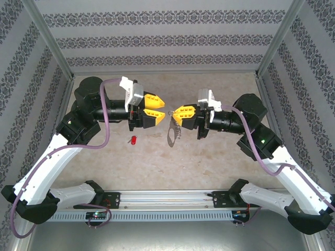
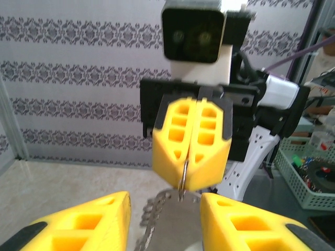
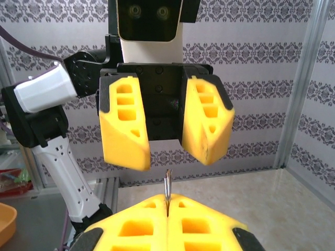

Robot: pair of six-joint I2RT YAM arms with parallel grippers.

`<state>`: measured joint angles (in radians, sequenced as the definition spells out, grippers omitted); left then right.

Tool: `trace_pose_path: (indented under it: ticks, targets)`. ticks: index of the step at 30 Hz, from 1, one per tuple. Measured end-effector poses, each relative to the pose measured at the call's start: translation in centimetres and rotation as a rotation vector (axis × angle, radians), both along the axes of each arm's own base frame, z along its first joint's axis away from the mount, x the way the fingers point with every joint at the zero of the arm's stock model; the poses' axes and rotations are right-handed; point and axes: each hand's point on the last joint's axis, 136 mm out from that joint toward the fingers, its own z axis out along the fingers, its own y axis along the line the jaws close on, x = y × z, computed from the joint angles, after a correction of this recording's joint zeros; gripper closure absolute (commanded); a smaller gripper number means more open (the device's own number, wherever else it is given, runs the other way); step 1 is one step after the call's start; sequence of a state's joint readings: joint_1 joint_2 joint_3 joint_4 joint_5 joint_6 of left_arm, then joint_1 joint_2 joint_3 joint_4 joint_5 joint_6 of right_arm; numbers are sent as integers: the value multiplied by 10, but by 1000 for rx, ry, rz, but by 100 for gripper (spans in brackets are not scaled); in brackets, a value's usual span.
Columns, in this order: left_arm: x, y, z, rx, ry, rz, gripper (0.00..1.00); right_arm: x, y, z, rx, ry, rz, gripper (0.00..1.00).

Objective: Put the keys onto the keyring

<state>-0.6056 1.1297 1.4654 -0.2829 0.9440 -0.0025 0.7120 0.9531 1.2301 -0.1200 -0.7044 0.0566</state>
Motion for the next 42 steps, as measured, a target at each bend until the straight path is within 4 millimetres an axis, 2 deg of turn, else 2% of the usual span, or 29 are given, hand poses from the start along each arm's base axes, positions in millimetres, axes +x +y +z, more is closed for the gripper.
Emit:
trace_pose_path:
  ticks: [8,14,18,27,42]
  targets:
    - [-2,-3,9,-31,8,-29,65,-9,3,18,70,-22,30,100]
    - [-4,-3,18,-40,-6,-46,75,-10,3,20,78,-30,32,100]
    - [-7,-3,24,-45,-17,-55,76,-13,5,20,80,-30,38,100]
    - [-9,-2,13,-8,9,-69,73,-15,7,22,85,-63,31,100]
    - [-12,0,9,23,1,-65,75,-11,9,22,78,-110,10,100]
